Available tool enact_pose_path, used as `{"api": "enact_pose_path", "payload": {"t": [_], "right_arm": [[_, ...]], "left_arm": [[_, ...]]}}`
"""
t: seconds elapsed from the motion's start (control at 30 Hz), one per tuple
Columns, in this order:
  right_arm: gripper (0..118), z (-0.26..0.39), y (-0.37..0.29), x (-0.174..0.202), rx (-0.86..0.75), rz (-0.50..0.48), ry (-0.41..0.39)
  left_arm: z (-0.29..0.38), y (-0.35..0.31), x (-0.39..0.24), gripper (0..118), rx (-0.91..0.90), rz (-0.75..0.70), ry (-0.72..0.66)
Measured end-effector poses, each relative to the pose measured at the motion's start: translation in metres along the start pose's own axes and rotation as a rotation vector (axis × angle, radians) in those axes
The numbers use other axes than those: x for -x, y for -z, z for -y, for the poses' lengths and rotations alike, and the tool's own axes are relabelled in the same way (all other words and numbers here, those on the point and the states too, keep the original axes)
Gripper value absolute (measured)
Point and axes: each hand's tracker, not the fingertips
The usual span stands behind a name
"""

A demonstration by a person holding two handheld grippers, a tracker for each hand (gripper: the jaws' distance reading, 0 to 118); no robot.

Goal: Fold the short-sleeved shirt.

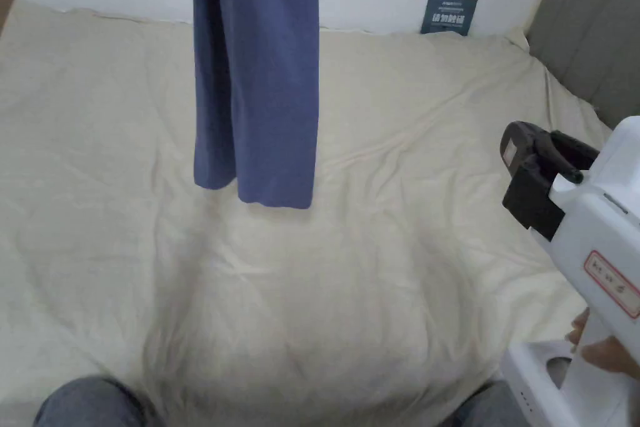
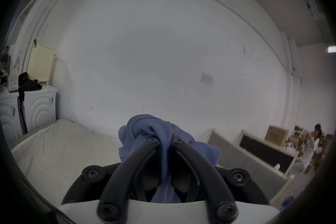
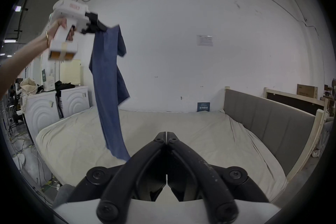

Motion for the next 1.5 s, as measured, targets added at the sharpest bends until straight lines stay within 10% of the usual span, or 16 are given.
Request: {"api": "enact_pose_path", "payload": {"t": [0.5,0.57,0.6,0.7,0.77,1.03,1.2,1.27,1.43,1.5], "right_arm": [[1,0.030,0.025,-0.010,0.099,0.004,0.019],[1,0.035,0.031,-0.011,0.119,-0.002,0.021],[1,0.037,0.033,-0.011,0.127,-0.005,0.025],[1,0.041,0.039,-0.013,0.152,-0.015,0.037],[1,0.043,0.042,-0.011,0.153,-0.023,0.033],[1,0.038,0.059,0.001,0.117,-0.018,0.024],[1,0.035,0.066,0.013,0.089,-0.018,0.026],[1,0.035,0.068,0.017,0.086,-0.023,0.030],[1,0.041,0.070,0.028,0.097,-0.041,0.023],[1,0.044,0.069,0.031,0.103,-0.047,0.022]], "left_arm": [[0.390,0.037,-0.024,9,0.872,-0.042,0.145],[0.410,0.027,-0.018,30,0.906,-0.039,0.128],[0.413,0.023,-0.017,66,0.895,-0.038,0.122],[0.397,0.020,-0.004,83,0.836,-0.029,0.050],[0.366,0.013,0.002,116,0.711,-0.017,0.035],[0.261,-0.061,0.038,118,0.069,-0.215,0.139],[0.267,-0.111,0.050,118,0.010,-0.353,0.242],[0.274,-0.124,0.054,108,0.041,-0.335,0.215],[0.300,-0.144,0.057,10,0.134,-0.339,0.124],[0.308,-0.149,0.057,0,0.146,-0.332,0.121]]}}
